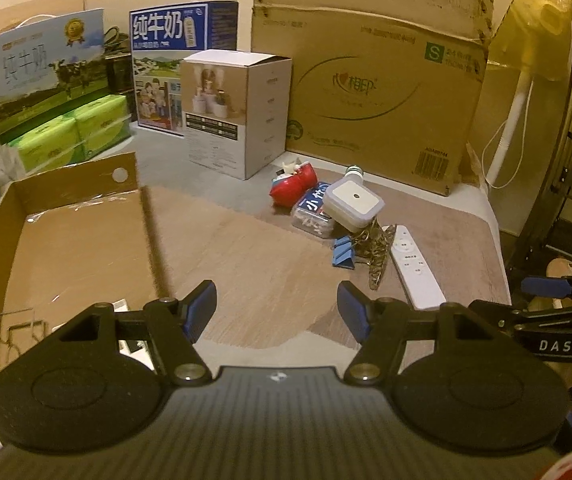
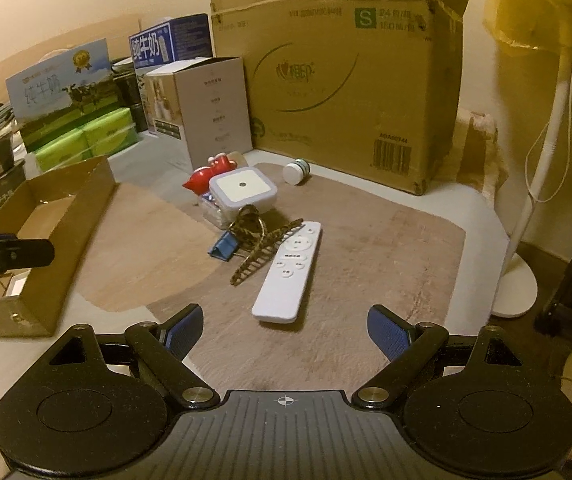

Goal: Organize rigid objects
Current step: 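Move both tools back from the tray to the pile of items, then close the right tool on the white remote control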

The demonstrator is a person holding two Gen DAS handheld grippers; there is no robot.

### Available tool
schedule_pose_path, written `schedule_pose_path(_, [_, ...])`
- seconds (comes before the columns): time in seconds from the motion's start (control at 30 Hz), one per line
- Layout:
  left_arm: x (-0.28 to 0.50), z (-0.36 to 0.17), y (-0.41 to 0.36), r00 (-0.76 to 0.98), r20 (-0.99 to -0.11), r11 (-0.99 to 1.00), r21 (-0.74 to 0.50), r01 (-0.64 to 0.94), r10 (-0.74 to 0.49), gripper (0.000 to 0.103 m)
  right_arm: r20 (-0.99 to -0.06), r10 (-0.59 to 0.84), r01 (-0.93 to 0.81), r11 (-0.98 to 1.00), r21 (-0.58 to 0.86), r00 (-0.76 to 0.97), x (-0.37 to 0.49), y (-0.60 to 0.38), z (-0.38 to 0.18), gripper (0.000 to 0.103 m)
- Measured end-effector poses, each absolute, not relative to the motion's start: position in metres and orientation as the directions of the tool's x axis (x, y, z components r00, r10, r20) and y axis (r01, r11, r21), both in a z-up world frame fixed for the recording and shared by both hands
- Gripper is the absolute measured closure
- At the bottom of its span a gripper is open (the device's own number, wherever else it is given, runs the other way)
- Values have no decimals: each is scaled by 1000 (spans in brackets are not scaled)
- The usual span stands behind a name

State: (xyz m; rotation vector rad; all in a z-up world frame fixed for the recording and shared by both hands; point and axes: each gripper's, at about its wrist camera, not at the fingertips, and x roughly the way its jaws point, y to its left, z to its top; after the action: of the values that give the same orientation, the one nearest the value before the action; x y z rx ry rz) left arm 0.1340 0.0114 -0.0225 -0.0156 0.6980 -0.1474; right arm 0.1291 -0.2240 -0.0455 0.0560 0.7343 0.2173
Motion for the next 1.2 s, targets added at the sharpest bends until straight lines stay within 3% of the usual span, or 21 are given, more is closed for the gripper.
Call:
schedule_pose_path(0.23, [163, -36, -1, 744, -651, 987, -62, 147, -152, 39, -663, 219, -180, 975, 127, 716, 154, -221, -63, 15])
schedule_pose_path(0.47, [190, -53, -7, 732, -663, 987, -71, 146, -156, 39, -692, 205, -170, 978, 120, 692, 190, -213, -87, 32])
schedule_pose_path(0.77, [211, -65, -15, 724, -666, 982, -84, 167, -180, 39, -721, 159, -173, 983, 55, 675, 228, -200, -115, 45])
schedule_pose_path(0.93, [219, -72, -17, 713, -675, 981, -96, 170, -190, 39, -716, 158, -193, 981, 33, 680, 240, -199, -122, 48])
schedule_pose_path(1.03, [219, -75, -18, 709, -678, 979, -102, 174, -196, 39, -716, 174, -216, 976, 34, 676, 244, -201, -121, 58])
schedule_pose_path(1.2, [213, -76, -17, 703, -683, 979, -101, 179, -199, 39, -723, 226, -269, 961, 59, 653, 235, -204, -118, 60])
